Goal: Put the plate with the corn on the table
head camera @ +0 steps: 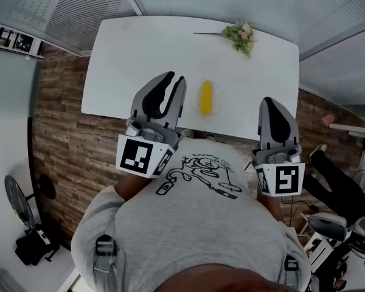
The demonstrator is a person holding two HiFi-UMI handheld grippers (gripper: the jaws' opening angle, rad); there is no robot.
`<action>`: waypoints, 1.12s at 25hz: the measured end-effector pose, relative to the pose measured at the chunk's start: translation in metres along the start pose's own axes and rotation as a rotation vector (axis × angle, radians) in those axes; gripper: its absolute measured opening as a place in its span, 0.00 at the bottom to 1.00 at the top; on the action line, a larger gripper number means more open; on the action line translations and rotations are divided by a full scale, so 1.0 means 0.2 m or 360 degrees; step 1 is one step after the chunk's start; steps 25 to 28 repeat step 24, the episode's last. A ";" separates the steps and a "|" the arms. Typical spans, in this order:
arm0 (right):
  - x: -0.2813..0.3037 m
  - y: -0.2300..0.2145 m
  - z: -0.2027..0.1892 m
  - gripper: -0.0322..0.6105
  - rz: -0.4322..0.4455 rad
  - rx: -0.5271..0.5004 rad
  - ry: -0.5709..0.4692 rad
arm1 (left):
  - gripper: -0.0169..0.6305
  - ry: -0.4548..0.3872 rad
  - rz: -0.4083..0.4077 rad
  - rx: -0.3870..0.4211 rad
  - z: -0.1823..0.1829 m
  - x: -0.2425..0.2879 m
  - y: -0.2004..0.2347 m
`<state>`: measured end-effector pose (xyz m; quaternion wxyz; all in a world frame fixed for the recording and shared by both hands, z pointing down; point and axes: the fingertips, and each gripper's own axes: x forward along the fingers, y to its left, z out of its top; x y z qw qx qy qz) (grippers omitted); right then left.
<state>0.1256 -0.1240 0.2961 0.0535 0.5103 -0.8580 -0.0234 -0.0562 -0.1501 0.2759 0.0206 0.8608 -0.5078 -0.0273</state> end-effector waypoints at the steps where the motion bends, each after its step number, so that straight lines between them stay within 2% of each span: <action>1: 0.00 0.00 0.00 0.06 -0.0001 -0.0002 0.0001 | 0.16 -0.0002 0.0000 0.0002 0.00 0.00 0.00; 28: 0.01 0.03 0.04 0.06 0.0024 0.0002 -0.0029 | 0.16 -0.0007 0.0018 -0.0012 0.01 -0.03 0.00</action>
